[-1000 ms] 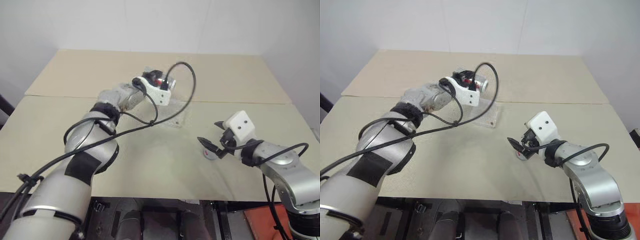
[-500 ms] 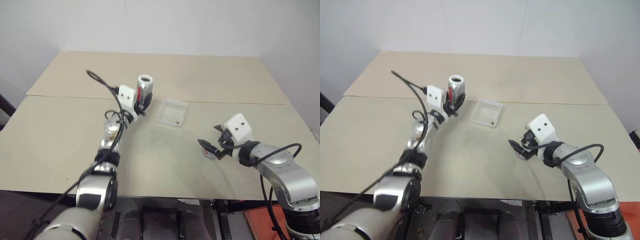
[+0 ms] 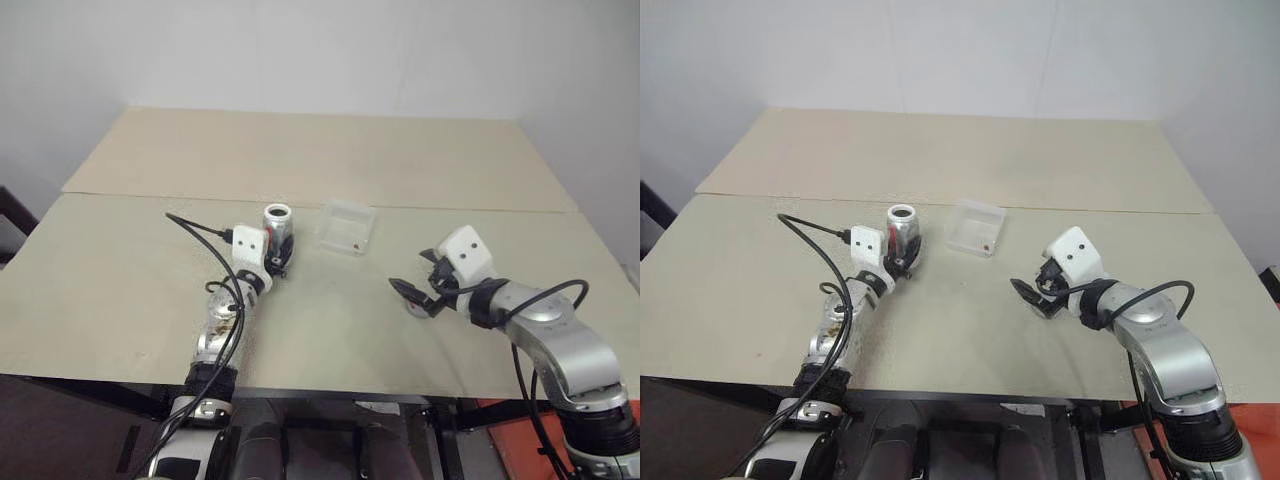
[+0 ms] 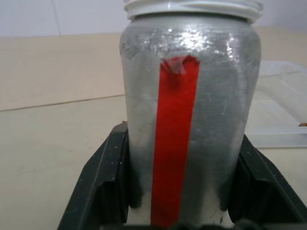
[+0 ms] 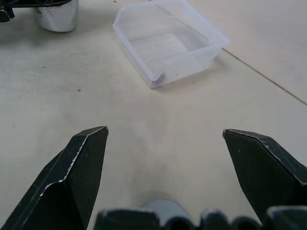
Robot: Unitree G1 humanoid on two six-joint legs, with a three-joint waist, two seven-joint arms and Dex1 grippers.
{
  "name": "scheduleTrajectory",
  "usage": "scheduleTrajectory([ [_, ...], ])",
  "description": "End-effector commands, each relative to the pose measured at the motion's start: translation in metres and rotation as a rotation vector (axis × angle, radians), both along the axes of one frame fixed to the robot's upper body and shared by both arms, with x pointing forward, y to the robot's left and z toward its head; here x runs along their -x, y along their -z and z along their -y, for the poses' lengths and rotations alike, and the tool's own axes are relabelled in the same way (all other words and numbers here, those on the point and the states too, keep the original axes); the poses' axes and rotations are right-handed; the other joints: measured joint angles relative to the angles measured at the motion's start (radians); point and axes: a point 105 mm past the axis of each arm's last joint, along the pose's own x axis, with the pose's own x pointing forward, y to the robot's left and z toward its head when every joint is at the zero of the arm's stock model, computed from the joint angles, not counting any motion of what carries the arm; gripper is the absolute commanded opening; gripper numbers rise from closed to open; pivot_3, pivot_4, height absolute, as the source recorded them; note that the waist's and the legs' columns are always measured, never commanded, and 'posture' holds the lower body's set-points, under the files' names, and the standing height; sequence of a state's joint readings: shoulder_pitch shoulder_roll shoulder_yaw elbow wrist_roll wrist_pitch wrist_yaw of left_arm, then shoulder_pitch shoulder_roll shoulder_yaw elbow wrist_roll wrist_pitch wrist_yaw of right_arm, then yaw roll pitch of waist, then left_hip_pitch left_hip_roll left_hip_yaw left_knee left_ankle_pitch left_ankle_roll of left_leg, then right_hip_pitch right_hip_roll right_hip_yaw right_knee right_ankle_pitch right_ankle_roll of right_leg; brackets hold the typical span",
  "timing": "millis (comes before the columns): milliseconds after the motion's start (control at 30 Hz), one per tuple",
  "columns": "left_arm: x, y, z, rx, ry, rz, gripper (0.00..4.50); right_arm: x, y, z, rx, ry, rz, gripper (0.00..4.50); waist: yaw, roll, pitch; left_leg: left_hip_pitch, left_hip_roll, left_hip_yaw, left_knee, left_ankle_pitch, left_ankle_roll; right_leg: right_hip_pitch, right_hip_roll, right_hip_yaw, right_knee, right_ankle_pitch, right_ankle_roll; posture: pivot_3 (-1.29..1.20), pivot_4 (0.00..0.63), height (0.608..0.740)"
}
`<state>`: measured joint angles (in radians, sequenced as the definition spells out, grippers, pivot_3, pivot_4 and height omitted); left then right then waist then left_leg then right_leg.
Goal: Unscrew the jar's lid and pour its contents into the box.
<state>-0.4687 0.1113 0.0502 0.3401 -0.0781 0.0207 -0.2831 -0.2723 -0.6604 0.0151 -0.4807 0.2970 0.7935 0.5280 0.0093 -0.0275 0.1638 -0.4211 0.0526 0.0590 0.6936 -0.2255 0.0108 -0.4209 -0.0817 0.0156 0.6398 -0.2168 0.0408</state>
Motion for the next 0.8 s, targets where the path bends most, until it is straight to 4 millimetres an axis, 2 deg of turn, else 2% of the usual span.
scheduleTrajectory([
  [33,-0.001,0.003,-0.003,0.012,-0.017,-0.031,2.14,0.000,-0.013,-0.003,0.005,-0.019,0.065,4.45,0.000,0.001,-0.001,0.000,0.000,0.000,0.000,0.000,0.000,0.000,0.000,0.000,0.000,0.000,0.000,0.00,0.150,0.740],
  [133,0.000,0.003,-0.002,0.023,-0.006,-0.036,2.14,0.001,-0.012,-0.003,0.008,-0.019,0.064,4.45,0.000,0.001,-0.001,0.000,0.000,0.000,0.000,0.000,0.000,0.000,0.000,0.000,0.000,0.000,0.000,0.00,0.150,0.740],
  [367,0.002,0.003,-0.006,0.028,-0.026,-0.037,4.38,-0.001,-0.011,-0.002,0.010,-0.012,0.069,4.50,0.000,0.001,-0.001,-0.001,0.000,0.000,0.000,0.000,0.000,-0.002,0.000,0.000,0.000,0.000,0.000,0.00,0.150,0.740],
  [400,0.003,0.003,-0.005,0.025,-0.024,-0.035,4.48,-0.002,-0.010,-0.002,0.010,-0.010,0.068,4.50,0.000,0.001,-0.001,-0.001,0.000,0.000,0.000,0.000,0.000,-0.002,0.000,0.000,0.000,0.000,0.000,0.00,0.150,0.740],
  [800,0.021,0.002,-0.005,0.034,-0.009,-0.028,4.48,-0.005,-0.007,-0.003,0.010,-0.014,0.066,4.50,0.000,0.001,-0.001,-0.001,0.000,0.000,-0.001,0.000,0.000,-0.002,0.000,0.000,-0.001,0.000,0.000,0.00,0.150,0.740],
])
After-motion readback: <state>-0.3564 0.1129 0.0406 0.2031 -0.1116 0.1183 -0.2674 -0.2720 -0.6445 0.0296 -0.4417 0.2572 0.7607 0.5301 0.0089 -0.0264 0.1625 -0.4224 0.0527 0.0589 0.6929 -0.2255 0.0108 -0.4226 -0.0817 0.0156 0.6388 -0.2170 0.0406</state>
